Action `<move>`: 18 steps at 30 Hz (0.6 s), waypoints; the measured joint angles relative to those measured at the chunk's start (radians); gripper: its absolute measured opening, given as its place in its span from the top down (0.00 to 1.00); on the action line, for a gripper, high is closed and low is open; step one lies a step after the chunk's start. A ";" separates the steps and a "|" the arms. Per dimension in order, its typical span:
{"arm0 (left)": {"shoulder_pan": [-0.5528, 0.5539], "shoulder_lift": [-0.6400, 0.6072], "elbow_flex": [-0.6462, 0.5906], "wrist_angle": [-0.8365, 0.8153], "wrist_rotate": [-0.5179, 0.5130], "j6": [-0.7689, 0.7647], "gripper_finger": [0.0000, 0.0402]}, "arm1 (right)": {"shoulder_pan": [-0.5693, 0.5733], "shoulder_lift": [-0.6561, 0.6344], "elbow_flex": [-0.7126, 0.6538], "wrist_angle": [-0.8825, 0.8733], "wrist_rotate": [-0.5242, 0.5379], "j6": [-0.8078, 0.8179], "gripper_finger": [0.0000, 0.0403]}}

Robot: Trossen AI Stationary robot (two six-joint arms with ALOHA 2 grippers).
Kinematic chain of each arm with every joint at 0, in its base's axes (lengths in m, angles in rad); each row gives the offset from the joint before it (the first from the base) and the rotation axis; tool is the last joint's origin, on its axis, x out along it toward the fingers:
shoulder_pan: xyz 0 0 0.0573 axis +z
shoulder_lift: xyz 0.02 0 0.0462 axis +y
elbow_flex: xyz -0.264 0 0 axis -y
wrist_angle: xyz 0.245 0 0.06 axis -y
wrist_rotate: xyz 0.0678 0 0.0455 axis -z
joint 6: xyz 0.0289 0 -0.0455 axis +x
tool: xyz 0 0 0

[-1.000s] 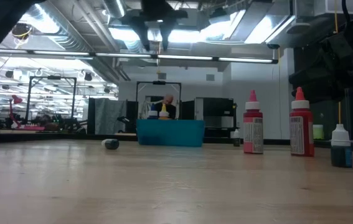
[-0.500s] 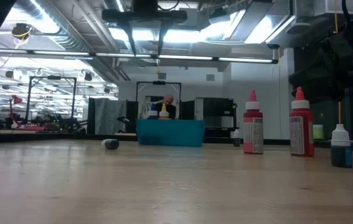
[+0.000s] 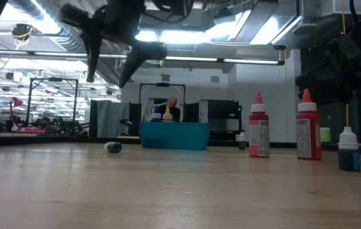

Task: Pick & Place food coloring
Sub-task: Put the small blue food coloring bottle into the blue bin

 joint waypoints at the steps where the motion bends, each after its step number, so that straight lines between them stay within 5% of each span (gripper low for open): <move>1: 0.000 0.000 -0.019 0.018 0.000 0.000 0.37 | 0.000 0.000 0.000 0.000 0.000 0.000 0.27; 9: 0.020 0.000 -0.148 0.221 -0.024 0.019 0.37 | 0.000 0.000 0.000 0.000 0.000 0.000 0.27; 14: 0.065 0.000 -0.179 0.376 -0.140 0.171 0.37 | 0.000 0.000 0.000 0.000 0.000 0.000 0.27; 18: 0.100 0.000 -0.222 0.482 -0.132 0.244 0.37 | 0.000 0.000 0.000 0.000 0.000 0.000 0.27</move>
